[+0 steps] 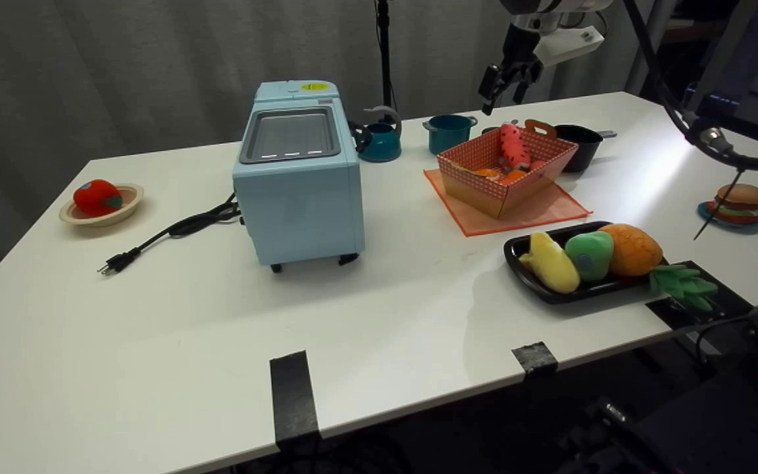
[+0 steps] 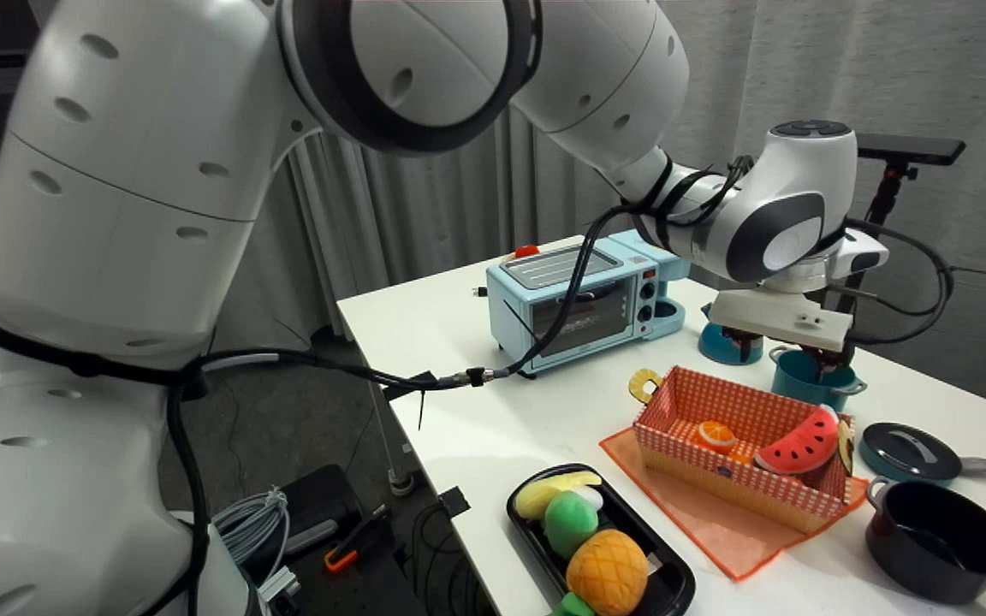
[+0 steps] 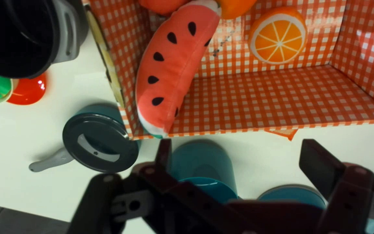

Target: Pick up the watermelon plush toy from the basket and put it on the black tray.

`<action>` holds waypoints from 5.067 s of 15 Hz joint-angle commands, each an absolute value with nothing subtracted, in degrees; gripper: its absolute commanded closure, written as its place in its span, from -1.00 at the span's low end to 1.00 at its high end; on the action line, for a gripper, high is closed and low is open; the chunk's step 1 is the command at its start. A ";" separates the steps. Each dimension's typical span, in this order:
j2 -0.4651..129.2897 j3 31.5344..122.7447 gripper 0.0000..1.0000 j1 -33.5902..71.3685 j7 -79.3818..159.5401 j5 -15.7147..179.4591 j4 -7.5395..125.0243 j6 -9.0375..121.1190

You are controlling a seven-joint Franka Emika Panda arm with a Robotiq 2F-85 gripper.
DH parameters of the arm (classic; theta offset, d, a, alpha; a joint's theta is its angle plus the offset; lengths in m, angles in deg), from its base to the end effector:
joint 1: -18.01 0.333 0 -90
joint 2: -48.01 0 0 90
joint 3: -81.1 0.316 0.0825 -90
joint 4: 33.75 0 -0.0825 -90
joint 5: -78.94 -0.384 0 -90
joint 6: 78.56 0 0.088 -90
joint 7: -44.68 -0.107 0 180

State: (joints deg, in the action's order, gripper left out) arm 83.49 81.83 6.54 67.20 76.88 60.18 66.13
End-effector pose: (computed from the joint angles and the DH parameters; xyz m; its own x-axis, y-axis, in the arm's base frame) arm 0.6999 -0.1345 0.2824 0.9501 0.1777 0.2564 0.1656 -0.9838 0.0682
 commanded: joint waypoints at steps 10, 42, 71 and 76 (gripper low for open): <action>86.40 77.98 -1.00 9.69 59.21 82.74 59.86 58.84; 89.69 72.24 1.00 12.00 46.52 86.23 62.15 79.60; 45.89 76.74 0.94 10.54 61.33 74.79 108.57 66.04; 51.10 77.10 0.94 10.68 60.67 76.30 112.10 71.63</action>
State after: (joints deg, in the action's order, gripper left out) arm 48.55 77.93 9.59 60.36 74.56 110.69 68.33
